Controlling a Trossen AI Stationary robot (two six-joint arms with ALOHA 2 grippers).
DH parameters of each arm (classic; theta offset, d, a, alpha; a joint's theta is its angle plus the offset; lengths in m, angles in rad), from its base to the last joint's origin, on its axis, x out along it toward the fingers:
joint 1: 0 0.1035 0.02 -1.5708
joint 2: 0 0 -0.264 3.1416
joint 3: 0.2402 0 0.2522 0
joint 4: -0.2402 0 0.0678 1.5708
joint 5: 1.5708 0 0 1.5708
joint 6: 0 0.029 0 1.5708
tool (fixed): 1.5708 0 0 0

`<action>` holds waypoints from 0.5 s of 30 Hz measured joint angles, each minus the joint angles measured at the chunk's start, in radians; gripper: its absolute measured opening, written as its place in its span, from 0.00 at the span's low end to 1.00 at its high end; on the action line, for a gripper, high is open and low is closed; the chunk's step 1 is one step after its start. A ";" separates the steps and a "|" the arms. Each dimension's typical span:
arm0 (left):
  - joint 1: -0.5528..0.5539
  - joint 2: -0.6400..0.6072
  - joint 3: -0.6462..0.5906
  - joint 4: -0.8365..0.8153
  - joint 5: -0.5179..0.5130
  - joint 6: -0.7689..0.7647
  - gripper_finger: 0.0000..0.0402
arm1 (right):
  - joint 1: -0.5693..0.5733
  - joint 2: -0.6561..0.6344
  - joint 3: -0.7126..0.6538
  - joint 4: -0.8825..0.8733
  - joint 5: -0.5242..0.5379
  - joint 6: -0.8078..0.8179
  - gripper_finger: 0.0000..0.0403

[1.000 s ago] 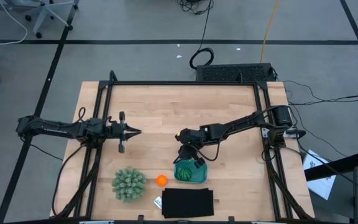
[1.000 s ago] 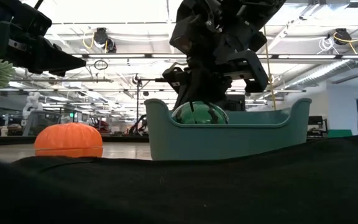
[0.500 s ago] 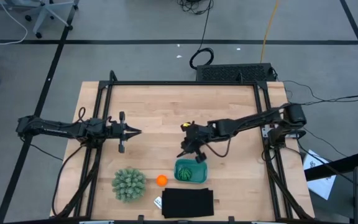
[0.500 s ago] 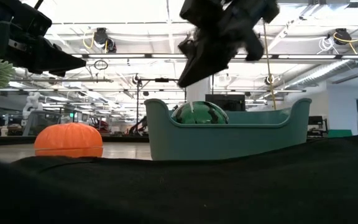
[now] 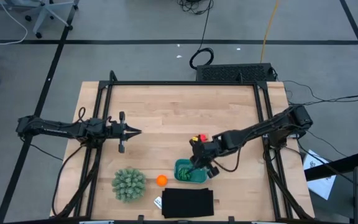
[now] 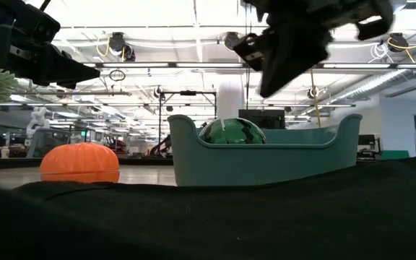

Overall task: Pick and placing Produce into tupperware
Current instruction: Adjust the blue bin

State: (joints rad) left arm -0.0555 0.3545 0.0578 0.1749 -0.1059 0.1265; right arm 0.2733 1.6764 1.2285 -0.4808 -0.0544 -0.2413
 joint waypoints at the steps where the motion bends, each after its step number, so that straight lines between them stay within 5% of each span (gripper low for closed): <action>1: 0.000 0.000 0.000 0.000 0.000 0.000 0.08 | 0.008 0.000 0.000 -0.015 -0.001 -0.002 0.00; 15: 0.000 0.000 0.000 0.000 0.000 0.000 0.08 | 0.043 0.001 -0.049 -0.056 -0.056 -0.013 0.00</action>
State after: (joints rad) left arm -0.0556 0.3543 0.0580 0.1753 -0.1055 0.1261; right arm 0.3164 1.6775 1.1797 -0.5371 -0.1103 -0.2543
